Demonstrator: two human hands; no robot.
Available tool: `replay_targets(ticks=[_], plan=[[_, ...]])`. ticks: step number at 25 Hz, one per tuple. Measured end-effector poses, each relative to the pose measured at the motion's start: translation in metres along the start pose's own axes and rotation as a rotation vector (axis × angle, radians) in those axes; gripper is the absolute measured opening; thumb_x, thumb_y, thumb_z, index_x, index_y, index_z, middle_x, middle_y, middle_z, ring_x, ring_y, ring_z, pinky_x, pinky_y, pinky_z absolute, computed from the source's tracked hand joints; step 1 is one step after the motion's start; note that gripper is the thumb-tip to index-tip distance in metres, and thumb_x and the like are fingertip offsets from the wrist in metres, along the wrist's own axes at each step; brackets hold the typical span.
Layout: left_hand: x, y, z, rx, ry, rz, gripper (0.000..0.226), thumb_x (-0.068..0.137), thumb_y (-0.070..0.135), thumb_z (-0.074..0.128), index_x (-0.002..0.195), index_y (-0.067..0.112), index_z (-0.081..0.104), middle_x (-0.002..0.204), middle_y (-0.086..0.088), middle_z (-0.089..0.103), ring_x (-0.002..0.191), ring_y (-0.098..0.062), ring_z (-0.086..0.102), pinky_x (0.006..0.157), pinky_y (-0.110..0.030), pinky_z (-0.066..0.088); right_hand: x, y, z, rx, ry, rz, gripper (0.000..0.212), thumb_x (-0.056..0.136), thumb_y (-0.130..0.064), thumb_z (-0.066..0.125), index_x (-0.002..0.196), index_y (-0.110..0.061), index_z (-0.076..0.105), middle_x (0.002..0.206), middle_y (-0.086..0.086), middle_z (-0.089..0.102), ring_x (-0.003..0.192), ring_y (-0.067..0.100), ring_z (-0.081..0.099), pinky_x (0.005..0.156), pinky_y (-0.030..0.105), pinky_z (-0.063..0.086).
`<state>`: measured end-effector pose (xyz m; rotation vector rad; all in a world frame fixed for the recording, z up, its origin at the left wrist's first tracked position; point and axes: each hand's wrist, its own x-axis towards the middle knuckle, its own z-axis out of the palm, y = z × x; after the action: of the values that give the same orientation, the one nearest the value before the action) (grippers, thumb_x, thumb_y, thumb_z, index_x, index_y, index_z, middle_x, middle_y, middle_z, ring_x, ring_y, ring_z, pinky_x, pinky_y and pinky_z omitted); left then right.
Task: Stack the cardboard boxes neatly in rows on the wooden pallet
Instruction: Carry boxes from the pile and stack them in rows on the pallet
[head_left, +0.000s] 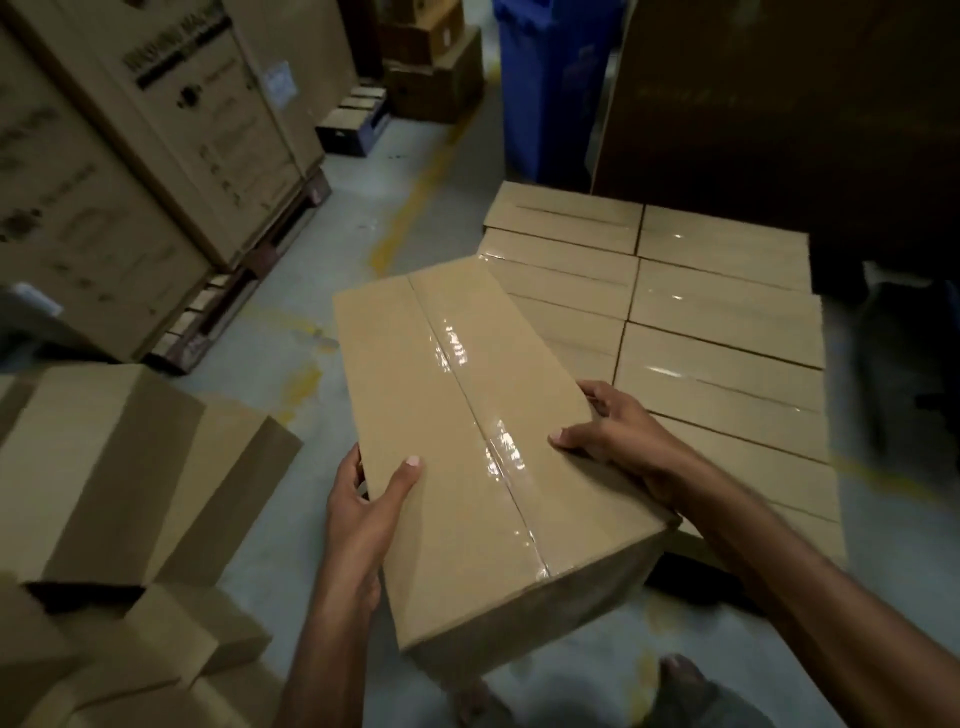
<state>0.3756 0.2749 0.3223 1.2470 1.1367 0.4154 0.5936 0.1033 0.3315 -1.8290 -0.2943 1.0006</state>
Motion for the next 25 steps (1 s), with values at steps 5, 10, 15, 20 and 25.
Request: replay_targets(ticks=[5, 10, 15, 20, 25], plan=[[-0.063, -0.028, 0.076, 0.020, 0.115, -0.011, 0.045, 0.094, 0.026, 0.071, 0.132, 0.034, 0.050, 0.111, 0.011, 0.061, 0.099, -0.012, 0.062, 0.075, -0.031, 0.053, -0.009, 0.049, -0.076, -0.010, -0.136, 0.036, 0.057, 0.082, -0.019, 0.082, 0.130, -0.032, 0.054, 0.113, -0.006, 0.069, 0.100, 0.016, 0.070, 0.085, 0.033, 0.057], [-0.101, -0.080, 0.193, -0.057, 0.285, -0.013, 0.052, 0.094, 0.026, 0.072, 0.142, 0.031, 0.052, 0.124, 0.008, 0.065, 0.112, -0.017, 0.065, 0.097, -0.044, 0.055, 0.027, 0.089, -0.176, -0.146, -0.266, -0.005, 0.071, 0.076, -0.029, 0.086, 0.137, -0.033, 0.052, 0.122, -0.005, 0.067, 0.106, 0.018, 0.068, 0.090, 0.039, 0.057], [-0.103, -0.120, 0.280, -0.192, 0.372, -0.057, 0.076, 0.083, 0.034, 0.082, 0.150, 0.035, 0.045, 0.128, 0.009, 0.069, 0.107, -0.010, 0.070, 0.095, -0.042, 0.058, 0.069, 0.084, -0.236, -0.203, -0.331, 0.016, 0.049, 0.082, -0.021, 0.082, 0.126, -0.030, 0.061, 0.112, -0.004, 0.075, 0.094, 0.016, 0.075, 0.073, 0.029, 0.057], [-0.038, -0.145, 0.345, -0.285, 0.387, -0.056, 0.109, 0.063, 0.056, 0.078, 0.158, 0.040, 0.028, 0.142, 0.010, 0.060, 0.123, -0.009, 0.063, 0.108, -0.043, 0.052, 0.140, 0.075, -0.260, -0.315, -0.319, -0.003, 0.039, 0.085, -0.018, 0.079, 0.115, -0.037, 0.064, 0.108, -0.002, 0.070, 0.096, 0.022, 0.069, 0.080, 0.039, 0.056], [0.032, -0.141, 0.368, -0.218, 0.405, -0.017, 0.110, 0.071, 0.061, 0.076, 0.159, 0.047, 0.012, 0.155, 0.011, 0.046, 0.137, -0.008, 0.050, 0.116, -0.038, 0.043, 0.213, 0.055, -0.243, -0.339, -0.299, -0.100, 0.044, 0.089, -0.002, 0.070, 0.129, -0.019, 0.060, 0.103, -0.004, 0.066, 0.077, 0.000, 0.070, 0.064, 0.021, 0.053]])
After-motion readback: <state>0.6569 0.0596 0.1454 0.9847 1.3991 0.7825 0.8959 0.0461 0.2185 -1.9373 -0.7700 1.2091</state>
